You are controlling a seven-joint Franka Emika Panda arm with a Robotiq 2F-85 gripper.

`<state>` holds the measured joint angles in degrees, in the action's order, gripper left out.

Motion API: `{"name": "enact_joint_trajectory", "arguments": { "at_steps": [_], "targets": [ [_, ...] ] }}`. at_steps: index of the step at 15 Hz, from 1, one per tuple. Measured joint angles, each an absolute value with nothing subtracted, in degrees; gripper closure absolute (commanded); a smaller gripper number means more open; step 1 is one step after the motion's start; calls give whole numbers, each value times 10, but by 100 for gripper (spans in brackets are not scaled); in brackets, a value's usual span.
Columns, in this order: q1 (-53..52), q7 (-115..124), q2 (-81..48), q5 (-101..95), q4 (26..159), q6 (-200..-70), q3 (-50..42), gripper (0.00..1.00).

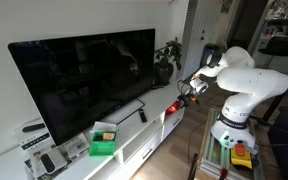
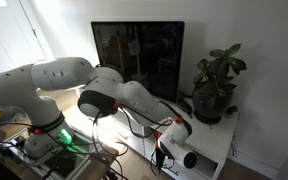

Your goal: Put the red hat in the shelf on the bottom right

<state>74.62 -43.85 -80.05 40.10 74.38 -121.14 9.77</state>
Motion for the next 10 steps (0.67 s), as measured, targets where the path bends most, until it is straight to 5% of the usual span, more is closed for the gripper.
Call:
{"name": "enact_joint_trajectory", "arguments": {
  "at_steps": [10],
  "targets": [
    [740,-447,-796,396,745,-1211,87,0]
  ]
}}
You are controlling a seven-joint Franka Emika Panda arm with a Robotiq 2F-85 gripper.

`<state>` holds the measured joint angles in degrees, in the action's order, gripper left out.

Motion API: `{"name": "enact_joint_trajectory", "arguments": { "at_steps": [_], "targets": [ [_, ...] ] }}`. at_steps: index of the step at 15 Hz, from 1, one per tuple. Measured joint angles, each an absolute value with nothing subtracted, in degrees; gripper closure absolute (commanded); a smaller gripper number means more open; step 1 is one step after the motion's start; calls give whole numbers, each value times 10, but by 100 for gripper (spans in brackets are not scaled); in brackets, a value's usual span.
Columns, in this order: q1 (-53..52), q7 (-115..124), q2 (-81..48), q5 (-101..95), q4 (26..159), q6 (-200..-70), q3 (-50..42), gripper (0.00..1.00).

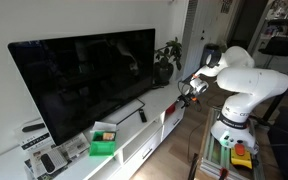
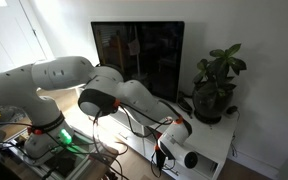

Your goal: Put the red hat in the shelf on the bottom right

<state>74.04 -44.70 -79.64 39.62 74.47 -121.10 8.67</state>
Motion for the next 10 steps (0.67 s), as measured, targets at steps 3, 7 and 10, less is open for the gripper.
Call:
{"name": "enact_joint_trajectory", "arguments": {
  "at_steps": [3,7,10],
  "targets": [
    [740,-448,-781,393,754,-1220,74,0],
    [734,-445,-745,384,787,-1231,50,0],
    [716,-437,-707,365,828,-1245,23,0]
  ]
}}
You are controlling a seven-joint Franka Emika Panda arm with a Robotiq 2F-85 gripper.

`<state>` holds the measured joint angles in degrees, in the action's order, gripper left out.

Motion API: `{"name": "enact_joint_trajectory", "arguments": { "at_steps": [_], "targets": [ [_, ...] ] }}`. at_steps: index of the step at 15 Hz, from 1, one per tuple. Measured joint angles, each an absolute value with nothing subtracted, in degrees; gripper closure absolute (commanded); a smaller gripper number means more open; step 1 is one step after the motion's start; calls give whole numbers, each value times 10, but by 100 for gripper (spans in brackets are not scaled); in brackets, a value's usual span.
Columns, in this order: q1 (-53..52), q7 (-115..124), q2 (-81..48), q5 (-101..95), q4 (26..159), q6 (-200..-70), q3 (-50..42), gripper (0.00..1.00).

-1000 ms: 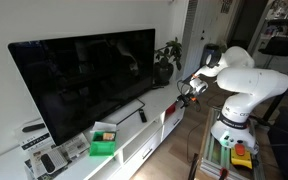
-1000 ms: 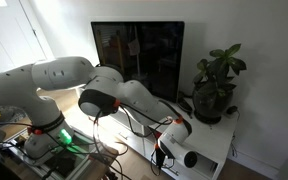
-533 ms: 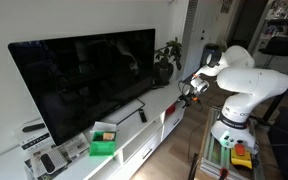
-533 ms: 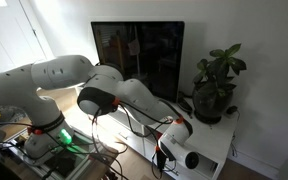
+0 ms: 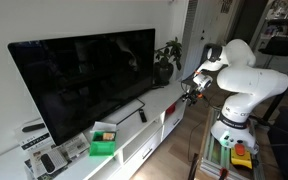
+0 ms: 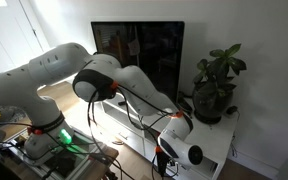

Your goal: Put the red hat in the shelf on the bottom right

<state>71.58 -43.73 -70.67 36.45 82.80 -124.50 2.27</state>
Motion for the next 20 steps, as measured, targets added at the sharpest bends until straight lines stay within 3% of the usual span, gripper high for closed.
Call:
{"name": "enact_joint_trajectory", "arguments": {
  "at_steps": [8,20],
  "targets": [
    [671,-420,-557,319,1005,-1406,-1,0],
    [621,-384,-314,238,1262,-1528,-13,0]
  ]
}}
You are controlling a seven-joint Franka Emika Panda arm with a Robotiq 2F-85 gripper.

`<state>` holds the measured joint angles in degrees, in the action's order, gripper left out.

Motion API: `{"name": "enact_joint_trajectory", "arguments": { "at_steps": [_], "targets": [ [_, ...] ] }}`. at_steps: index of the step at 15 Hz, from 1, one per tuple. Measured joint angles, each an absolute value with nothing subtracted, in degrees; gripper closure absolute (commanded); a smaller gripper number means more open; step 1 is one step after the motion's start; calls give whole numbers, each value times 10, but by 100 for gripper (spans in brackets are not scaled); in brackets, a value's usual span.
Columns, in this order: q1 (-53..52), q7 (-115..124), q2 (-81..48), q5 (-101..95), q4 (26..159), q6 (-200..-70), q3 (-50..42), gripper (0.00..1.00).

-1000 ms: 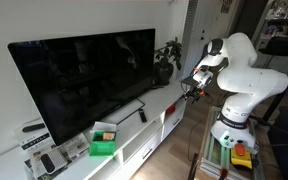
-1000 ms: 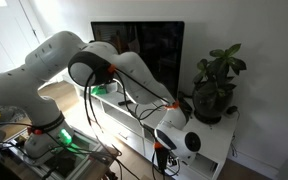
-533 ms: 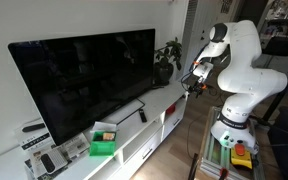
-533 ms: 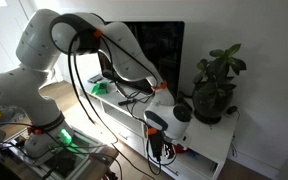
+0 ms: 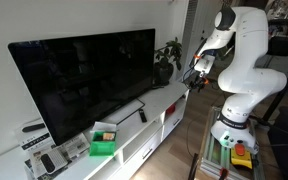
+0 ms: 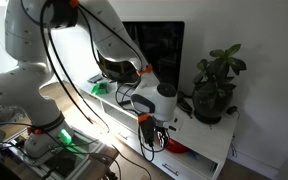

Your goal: Put the red hat in the shelf on the bottom right

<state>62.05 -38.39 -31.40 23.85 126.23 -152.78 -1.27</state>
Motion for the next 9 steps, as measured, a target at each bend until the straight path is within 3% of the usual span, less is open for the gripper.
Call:
{"name": "enact_joint_trajectory", "arguments": {
  "at_steps": [9],
  "targets": [
    [618,-380,-241,239,1339,-1575,-10,0]
  ]
}}
